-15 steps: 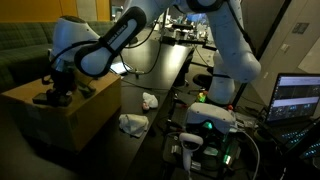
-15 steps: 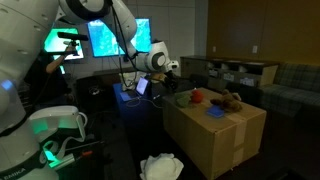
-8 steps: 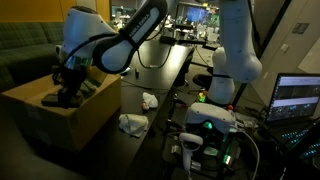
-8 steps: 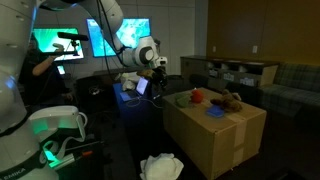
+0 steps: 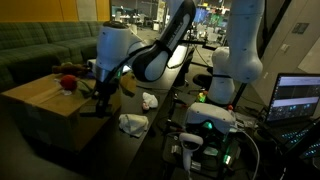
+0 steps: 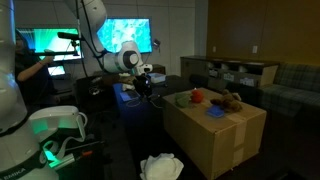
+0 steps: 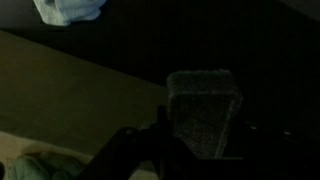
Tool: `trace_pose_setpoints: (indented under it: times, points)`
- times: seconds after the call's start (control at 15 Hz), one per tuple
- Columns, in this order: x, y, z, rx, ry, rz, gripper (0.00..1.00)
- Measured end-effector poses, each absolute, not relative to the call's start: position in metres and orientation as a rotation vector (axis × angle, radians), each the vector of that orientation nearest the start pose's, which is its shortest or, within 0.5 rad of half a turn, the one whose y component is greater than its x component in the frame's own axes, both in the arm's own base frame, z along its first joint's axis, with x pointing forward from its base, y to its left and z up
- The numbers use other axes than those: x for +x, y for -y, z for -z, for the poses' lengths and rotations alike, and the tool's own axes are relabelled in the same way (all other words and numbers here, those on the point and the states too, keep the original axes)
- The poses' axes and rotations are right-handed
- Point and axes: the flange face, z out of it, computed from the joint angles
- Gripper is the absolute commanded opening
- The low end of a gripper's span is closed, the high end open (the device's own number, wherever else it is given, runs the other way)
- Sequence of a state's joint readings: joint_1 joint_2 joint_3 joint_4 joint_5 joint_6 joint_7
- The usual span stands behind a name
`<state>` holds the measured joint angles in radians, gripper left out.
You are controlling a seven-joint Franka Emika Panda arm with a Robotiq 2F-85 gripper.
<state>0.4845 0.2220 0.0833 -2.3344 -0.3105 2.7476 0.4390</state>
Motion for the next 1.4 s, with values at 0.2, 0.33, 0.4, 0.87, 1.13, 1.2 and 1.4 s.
trace_pose_setpoints:
  times: [0.2, 0.33, 0.4, 0.87, 1.13, 1.2, 1.4]
  points:
    - [0.414, -0.284, -0.24, -3.119, 0.591, 0.326, 0.31]
    - [0.402, -0.277, -0.229, -3.159, 0.56, 0.323, 0.31]
    - [0.399, -0.276, -0.224, -3.179, 0.546, 0.332, 0.31]
    - [0.402, -0.291, -0.166, -3.275, 0.452, 0.36, 0.31]
    - [0.416, -0.304, -0.121, -3.301, 0.449, 0.31, 0.31]
    - [0.42, -0.306, -0.11, -3.304, 0.451, 0.299, 0.31]
    - [0.427, -0.311, -0.08, -3.286, 0.452, 0.274, 0.31]
